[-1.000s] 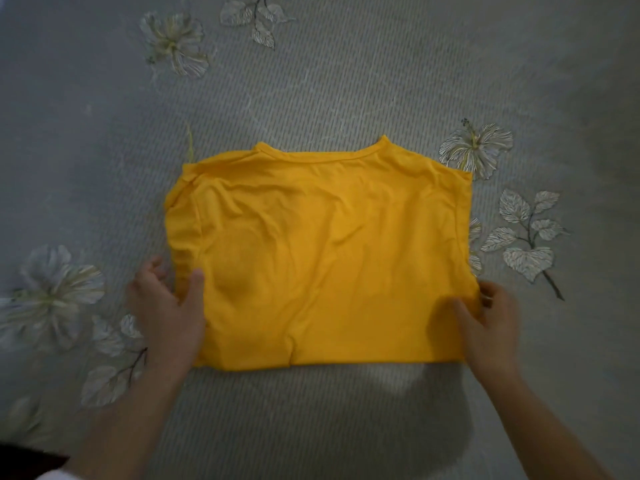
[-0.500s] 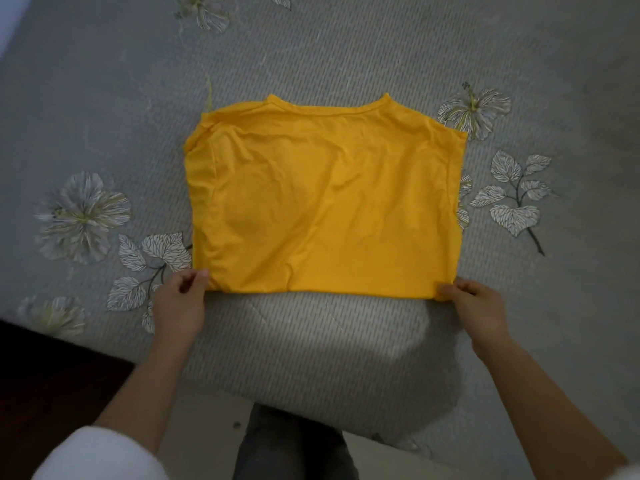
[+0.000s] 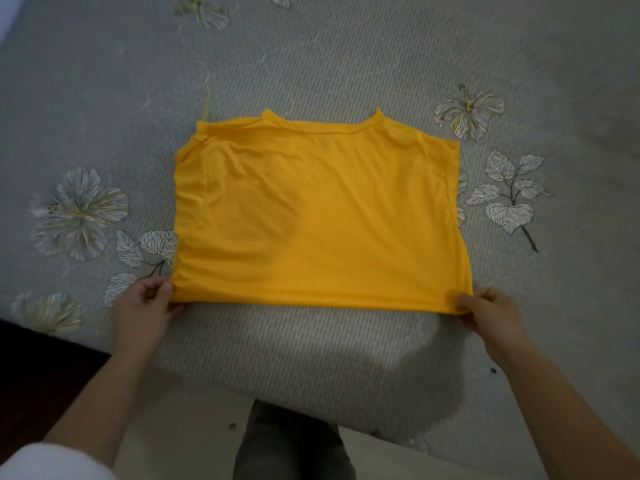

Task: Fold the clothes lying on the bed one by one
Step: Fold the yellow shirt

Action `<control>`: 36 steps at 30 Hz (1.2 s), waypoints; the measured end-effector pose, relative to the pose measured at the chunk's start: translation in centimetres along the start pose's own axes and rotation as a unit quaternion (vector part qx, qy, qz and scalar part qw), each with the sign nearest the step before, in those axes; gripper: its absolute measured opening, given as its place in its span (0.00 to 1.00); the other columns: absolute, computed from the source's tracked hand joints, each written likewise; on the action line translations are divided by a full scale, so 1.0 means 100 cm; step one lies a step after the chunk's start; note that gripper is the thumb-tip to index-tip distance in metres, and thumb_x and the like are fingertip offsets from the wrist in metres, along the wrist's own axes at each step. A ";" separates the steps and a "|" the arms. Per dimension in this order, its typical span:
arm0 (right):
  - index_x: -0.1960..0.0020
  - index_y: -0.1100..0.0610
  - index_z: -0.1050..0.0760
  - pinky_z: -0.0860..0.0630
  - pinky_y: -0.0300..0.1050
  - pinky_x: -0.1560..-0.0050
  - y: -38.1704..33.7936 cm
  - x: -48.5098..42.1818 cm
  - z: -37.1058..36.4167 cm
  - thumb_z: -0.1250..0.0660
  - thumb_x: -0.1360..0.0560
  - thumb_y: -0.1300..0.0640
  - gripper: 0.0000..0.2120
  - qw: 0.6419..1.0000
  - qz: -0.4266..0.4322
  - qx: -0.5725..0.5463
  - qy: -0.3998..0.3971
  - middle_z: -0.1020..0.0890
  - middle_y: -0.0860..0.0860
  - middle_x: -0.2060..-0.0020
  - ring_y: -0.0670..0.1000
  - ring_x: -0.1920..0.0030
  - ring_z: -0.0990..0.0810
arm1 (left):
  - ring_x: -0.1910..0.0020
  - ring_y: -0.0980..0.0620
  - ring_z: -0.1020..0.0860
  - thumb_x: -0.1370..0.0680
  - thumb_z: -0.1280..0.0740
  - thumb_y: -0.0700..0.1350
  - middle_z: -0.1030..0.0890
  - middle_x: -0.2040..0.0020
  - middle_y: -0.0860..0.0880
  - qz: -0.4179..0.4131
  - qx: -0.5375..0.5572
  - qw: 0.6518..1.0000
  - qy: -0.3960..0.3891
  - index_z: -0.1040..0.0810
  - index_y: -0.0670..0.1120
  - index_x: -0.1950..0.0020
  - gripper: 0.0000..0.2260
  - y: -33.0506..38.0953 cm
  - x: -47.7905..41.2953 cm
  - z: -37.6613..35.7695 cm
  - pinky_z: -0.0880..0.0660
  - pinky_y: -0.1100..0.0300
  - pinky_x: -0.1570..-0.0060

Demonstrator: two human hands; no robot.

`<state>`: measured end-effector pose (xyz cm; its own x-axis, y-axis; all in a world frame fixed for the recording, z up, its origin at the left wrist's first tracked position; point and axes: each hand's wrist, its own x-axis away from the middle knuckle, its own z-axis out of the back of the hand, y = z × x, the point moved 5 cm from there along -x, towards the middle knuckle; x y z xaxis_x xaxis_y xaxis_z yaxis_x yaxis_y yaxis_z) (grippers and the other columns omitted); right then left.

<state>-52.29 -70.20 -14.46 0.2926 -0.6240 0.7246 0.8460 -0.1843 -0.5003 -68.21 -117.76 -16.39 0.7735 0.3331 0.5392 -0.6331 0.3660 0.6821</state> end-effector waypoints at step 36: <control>0.23 0.51 0.44 0.28 0.43 0.64 -0.133 0.148 -0.291 0.31 0.25 0.57 0.35 0.914 0.150 0.109 -0.362 0.21 0.54 0.56 0.49 0.65 0.25 | 0.47 0.49 0.20 0.19 0.51 0.59 0.19 0.43 0.46 0.175 0.285 0.902 -0.274 0.25 0.49 0.36 0.23 0.049 0.010 -0.050 0.24 0.55 0.55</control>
<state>-72.23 -99.05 -10.89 0.6776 0.0586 0.7331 0.7247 0.1167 -0.6791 -70.76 -111.29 -14.97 0.5264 -0.1946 0.8276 -0.8442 -0.2357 0.4815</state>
